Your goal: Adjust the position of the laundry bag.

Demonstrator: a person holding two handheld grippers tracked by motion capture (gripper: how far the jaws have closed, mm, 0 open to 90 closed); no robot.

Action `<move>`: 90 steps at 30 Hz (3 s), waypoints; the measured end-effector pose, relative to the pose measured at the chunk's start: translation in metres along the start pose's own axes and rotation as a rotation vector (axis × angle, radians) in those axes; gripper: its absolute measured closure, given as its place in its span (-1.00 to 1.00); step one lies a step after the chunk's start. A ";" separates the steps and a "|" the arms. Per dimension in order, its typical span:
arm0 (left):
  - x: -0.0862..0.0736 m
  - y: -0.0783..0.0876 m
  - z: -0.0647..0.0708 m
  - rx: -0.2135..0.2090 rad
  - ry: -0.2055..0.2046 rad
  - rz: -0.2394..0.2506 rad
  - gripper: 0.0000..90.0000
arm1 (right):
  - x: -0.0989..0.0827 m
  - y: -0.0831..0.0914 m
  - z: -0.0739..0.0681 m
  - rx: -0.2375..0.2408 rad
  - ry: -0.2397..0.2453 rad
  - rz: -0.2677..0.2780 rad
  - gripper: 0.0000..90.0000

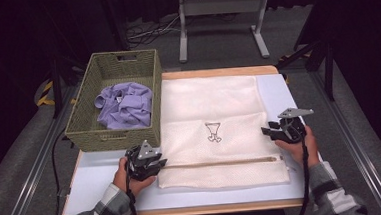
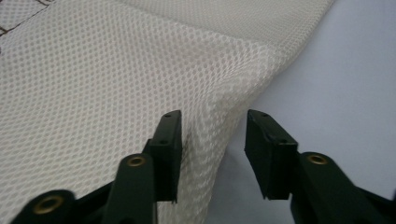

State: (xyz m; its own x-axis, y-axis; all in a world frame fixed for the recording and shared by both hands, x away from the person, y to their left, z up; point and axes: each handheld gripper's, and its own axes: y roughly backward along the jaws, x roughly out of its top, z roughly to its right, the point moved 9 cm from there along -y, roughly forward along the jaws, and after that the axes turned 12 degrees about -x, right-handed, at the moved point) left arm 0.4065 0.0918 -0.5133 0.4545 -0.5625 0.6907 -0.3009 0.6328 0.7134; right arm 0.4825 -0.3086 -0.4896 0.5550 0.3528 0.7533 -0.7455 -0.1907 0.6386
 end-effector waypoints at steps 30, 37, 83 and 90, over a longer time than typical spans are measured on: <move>0.018 -0.015 -0.017 0.098 0.024 0.010 0.94 | 0.013 -0.029 0.003 -0.062 0.057 -0.027 0.85; 0.022 -0.019 -0.022 0.165 0.048 0.022 0.94 | 0.015 -0.032 0.004 -0.082 0.049 -0.023 0.84; 0.015 -0.010 -0.012 0.109 -0.028 -0.007 0.91 | -0.005 -0.007 0.010 -0.056 0.047 -0.034 0.94; 0.018 -0.012 -0.018 0.121 -0.016 0.001 0.91 | -0.001 -0.012 0.012 -0.079 0.054 -0.023 0.94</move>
State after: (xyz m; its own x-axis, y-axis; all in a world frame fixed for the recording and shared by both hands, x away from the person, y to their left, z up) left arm 0.4337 0.0835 -0.5116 0.4410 -0.5712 0.6923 -0.4007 0.5649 0.7213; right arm 0.4953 -0.3172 -0.4965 0.5531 0.4057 0.7276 -0.7607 -0.1103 0.6397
